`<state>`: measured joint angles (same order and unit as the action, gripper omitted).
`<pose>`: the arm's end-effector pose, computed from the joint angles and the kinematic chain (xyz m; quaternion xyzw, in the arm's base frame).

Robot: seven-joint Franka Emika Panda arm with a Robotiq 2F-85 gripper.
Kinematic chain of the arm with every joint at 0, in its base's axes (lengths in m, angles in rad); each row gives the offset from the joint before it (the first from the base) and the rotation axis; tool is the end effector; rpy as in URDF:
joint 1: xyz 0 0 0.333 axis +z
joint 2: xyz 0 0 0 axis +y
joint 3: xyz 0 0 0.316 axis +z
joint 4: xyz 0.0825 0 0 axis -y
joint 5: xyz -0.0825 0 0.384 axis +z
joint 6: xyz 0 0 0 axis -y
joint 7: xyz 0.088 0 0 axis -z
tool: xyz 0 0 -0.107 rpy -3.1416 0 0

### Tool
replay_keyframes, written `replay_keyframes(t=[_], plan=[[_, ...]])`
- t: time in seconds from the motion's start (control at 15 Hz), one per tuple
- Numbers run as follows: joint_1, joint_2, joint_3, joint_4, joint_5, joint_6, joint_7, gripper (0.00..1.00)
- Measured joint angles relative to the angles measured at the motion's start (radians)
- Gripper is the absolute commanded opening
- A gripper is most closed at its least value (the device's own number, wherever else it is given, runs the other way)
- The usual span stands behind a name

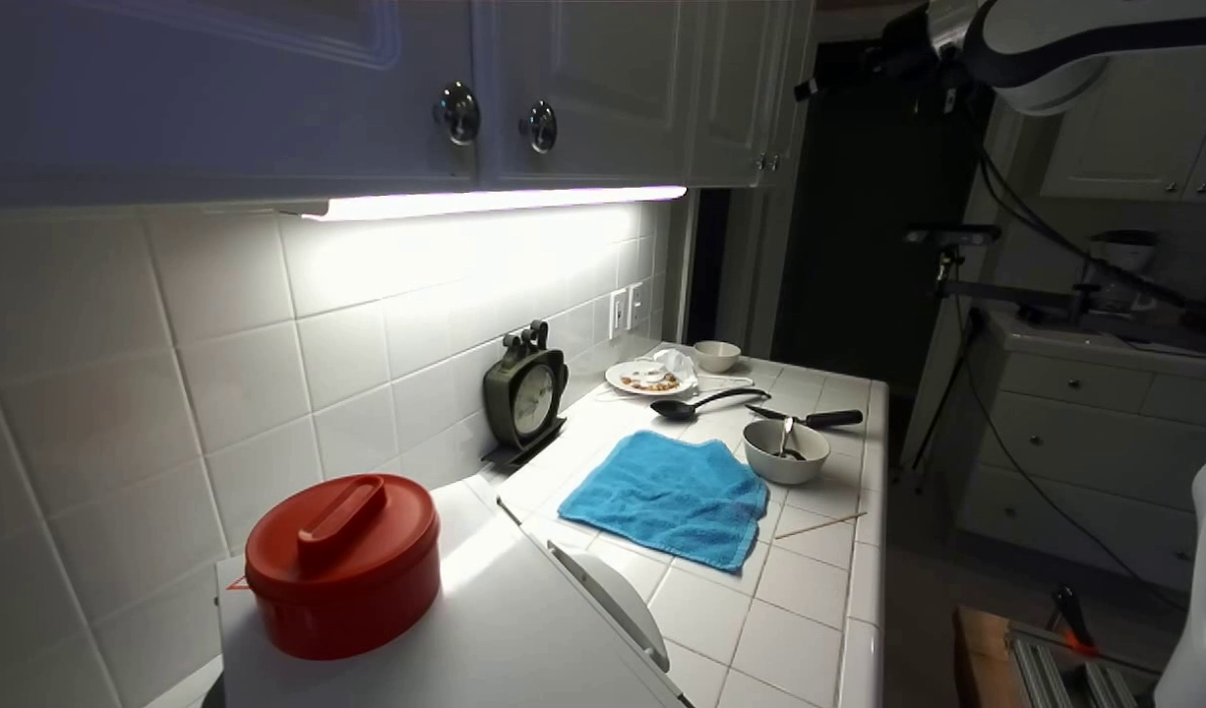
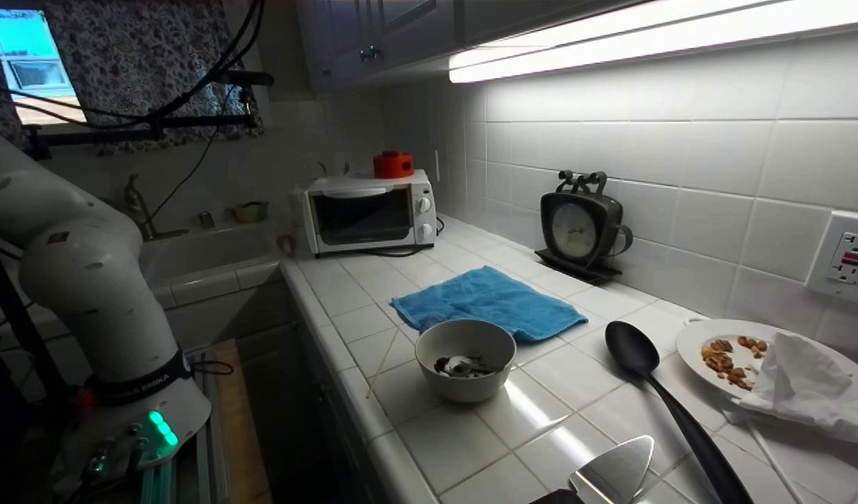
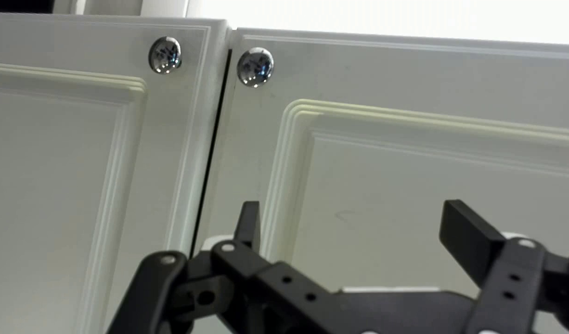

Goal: Close the open upper cabinet door.

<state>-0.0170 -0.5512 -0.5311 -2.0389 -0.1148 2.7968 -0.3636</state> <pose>0.3336 -0.3049 0.7747 0.8059 -0.0931 0.5556 0.1820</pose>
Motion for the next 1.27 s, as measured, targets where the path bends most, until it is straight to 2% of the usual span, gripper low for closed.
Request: replay_keyframes(t=[0.27, 0.47, 0.6, 0.93, 1.27], plan=[[-0.147, -0.029, 0.178, -0.042, -0.03, -0.103, 0.006, 1.0], [-0.187, -0.088, 0.277, -0.102, -0.035, -0.183, 0.05, 1.0], [-0.189, -0.129, 0.322, -0.113, -0.026, -0.31, 0.12, 1.0], [-0.183, -0.185, 0.367, -0.099, 0.001, -0.618, 0.285, 1.0], [-0.183, -0.186, 0.368, -0.098, 0.005, -0.652, 0.31, 1.0]])
